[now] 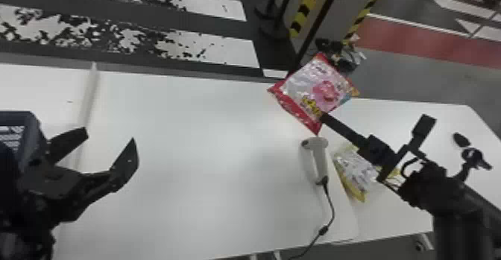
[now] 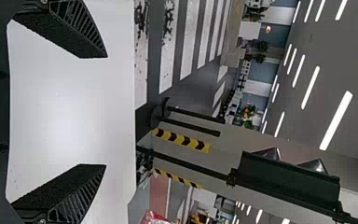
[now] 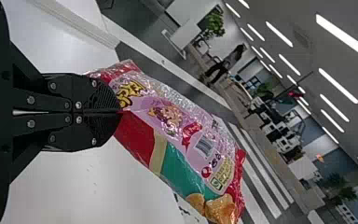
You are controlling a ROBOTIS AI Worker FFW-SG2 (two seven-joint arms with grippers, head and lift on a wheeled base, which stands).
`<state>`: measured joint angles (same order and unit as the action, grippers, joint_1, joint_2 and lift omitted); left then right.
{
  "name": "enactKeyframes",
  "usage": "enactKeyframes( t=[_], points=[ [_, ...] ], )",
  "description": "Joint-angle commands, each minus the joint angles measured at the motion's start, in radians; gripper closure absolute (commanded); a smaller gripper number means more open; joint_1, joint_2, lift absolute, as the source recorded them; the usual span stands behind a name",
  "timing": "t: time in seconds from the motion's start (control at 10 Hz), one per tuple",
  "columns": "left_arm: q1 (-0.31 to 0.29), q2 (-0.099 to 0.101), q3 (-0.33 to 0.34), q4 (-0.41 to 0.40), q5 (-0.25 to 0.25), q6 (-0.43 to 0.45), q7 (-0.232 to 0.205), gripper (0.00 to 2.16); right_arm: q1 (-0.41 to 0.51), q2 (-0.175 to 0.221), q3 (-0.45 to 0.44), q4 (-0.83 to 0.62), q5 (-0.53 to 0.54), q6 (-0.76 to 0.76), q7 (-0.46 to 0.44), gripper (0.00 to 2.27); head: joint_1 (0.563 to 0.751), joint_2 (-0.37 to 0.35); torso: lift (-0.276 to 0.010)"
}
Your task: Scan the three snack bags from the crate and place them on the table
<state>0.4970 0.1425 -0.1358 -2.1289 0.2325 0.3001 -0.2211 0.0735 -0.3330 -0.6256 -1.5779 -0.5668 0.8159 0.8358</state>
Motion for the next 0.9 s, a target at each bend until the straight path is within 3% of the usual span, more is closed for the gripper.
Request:
enactKeyframes(
  t=[0.0, 0.3, 0.5, 0.8],
  points=[
    [0.0, 0.002, -0.001, 0.001, 0.001, 0.0, -0.001, 0.03, -0.07, -0.021, -0.065, 0.091, 0.002, -0.004, -0.024, 2.24, 0.695, -0.35, -0.062],
    [-0.002, 0.006, -0.007, 0.001, 0.001, 0.0, -0.001, 0.03, -0.19, -0.09, -0.097, 0.34, -0.001, -0.108, -0.136, 2.24, 0.695, -0.35, -0.062],
    [-0.002, 0.012, -0.005, 0.001, 0.002, 0.0, -0.001, 0.03, -0.21, -0.1, -0.095, 0.397, 0.041, -0.175, -0.213, 2.24, 0.695, -0.35, -0.062],
    [-0.002, 0.014, -0.007, 0.0, 0.004, -0.003, -0.003, 0.03, -0.253, -0.096, -0.068, 0.509, 0.113, -0.228, -0.397, 2.24, 0.695, -0.35, -0.062]
  ],
)
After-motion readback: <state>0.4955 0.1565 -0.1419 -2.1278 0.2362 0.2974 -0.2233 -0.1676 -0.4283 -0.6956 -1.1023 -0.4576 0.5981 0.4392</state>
